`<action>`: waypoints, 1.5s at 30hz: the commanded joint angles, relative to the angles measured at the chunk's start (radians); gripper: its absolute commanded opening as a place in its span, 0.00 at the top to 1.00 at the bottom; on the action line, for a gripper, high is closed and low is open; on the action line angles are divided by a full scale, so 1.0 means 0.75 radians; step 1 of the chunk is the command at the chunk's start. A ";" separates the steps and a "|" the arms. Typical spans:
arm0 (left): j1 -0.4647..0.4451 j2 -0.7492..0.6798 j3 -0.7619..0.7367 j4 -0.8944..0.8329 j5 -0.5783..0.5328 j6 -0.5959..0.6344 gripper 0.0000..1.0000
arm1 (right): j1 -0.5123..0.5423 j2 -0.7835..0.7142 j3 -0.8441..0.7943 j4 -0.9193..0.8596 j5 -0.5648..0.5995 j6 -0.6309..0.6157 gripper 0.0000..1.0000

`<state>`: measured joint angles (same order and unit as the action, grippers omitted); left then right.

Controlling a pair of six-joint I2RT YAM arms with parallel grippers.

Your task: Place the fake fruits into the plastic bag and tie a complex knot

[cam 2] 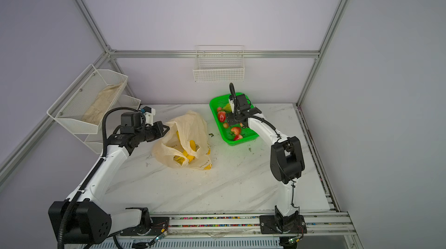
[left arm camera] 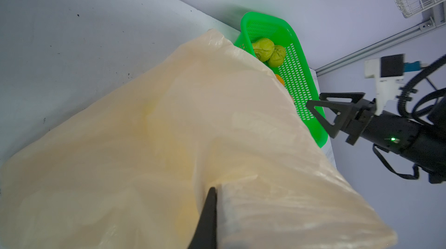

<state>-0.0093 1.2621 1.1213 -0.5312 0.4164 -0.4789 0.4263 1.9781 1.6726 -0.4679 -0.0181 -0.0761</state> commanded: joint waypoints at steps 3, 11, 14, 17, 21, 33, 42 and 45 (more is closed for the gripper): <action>-0.010 -0.018 -0.036 0.058 0.017 0.001 1.00 | 0.006 0.076 -0.026 -0.151 0.072 -0.032 0.17; -0.010 -0.018 -0.044 0.057 0.007 0.001 1.00 | 0.006 0.211 0.035 -0.161 0.027 -0.039 0.19; -0.010 -0.019 -0.045 0.057 0.006 0.002 1.00 | 0.006 0.264 0.068 -0.160 0.013 -0.047 0.21; -0.010 -0.018 -0.045 0.057 0.006 0.007 1.00 | 0.004 0.299 0.090 -0.156 0.008 -0.053 0.25; -0.010 -0.015 -0.046 0.057 0.010 0.007 1.00 | 0.004 0.345 0.128 -0.162 0.004 -0.058 0.30; -0.010 -0.014 -0.049 0.058 0.017 0.009 1.00 | 0.004 0.182 0.108 -0.098 0.011 -0.085 0.45; -0.012 -0.016 -0.051 0.064 0.037 0.001 1.00 | 0.006 -0.048 -0.030 -0.003 -0.055 -0.050 0.46; -0.020 -0.024 -0.050 0.062 0.043 -0.005 1.00 | 0.006 -0.229 -0.175 0.056 -0.098 -0.018 0.47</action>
<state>-0.0132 1.2621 1.1145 -0.5167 0.4229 -0.4789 0.4271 1.9007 1.6154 -0.4549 -0.0525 -0.1154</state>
